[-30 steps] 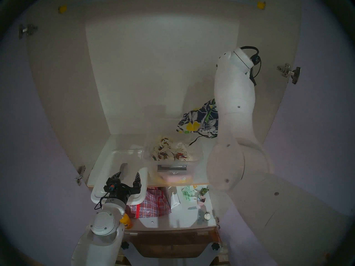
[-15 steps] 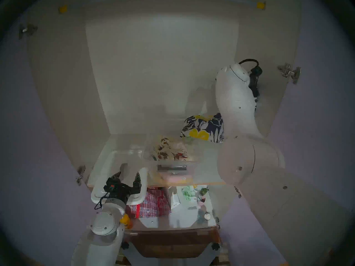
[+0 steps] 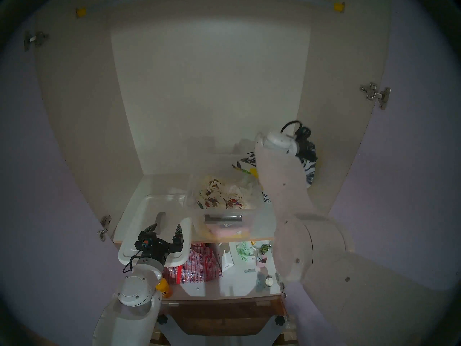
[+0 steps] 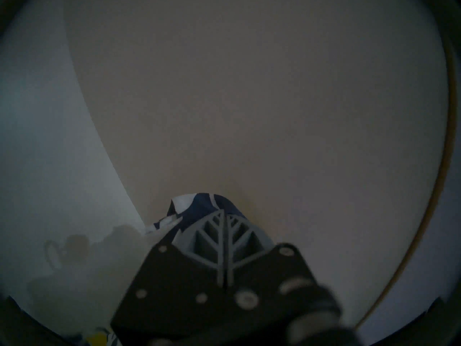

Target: Take clothing out of the storage bin and put the lid back on the bin

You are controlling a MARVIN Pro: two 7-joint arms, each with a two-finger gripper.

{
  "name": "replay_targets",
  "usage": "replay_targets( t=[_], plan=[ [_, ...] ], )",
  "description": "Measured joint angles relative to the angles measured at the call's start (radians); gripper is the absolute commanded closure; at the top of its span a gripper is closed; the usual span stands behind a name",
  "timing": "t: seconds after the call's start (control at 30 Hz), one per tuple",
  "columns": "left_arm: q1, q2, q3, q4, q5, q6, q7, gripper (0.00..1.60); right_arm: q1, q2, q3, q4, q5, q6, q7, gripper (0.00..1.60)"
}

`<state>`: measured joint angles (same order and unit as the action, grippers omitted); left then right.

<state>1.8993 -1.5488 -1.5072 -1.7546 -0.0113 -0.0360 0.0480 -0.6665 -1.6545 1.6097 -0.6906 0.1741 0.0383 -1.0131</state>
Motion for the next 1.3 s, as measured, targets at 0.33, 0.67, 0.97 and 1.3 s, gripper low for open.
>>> replay_targets(
  t=[0.33, 0.67, 0.97, 1.3],
  plan=[
    [-0.001, 0.001, 0.001, 0.0, 0.0, 0.0, 0.002, 0.0, 0.018, -0.007, -0.1, 0.345, -0.012, -0.062, 0.028, 1.6],
    [-0.002, 0.001, 0.001, 0.002, 0.0, 0.0, 0.004, 0.0, 0.1, 0.028, -0.097, 0.492, 0.003, -0.067, 0.225, 1.6],
    [-0.001, 0.002, 0.002, 0.001, -0.001, 0.0, 0.005, 0.0, 0.121, 0.081, -0.187, 0.503, 0.003, -0.019, 0.513, 0.0],
    [-0.002, 0.002, 0.003, 0.003, -0.001, 0.0, 0.007, 0.0, 0.107, 0.2, -0.218, 0.431, 0.013, -0.064, 0.835, 0.0]
  ],
)
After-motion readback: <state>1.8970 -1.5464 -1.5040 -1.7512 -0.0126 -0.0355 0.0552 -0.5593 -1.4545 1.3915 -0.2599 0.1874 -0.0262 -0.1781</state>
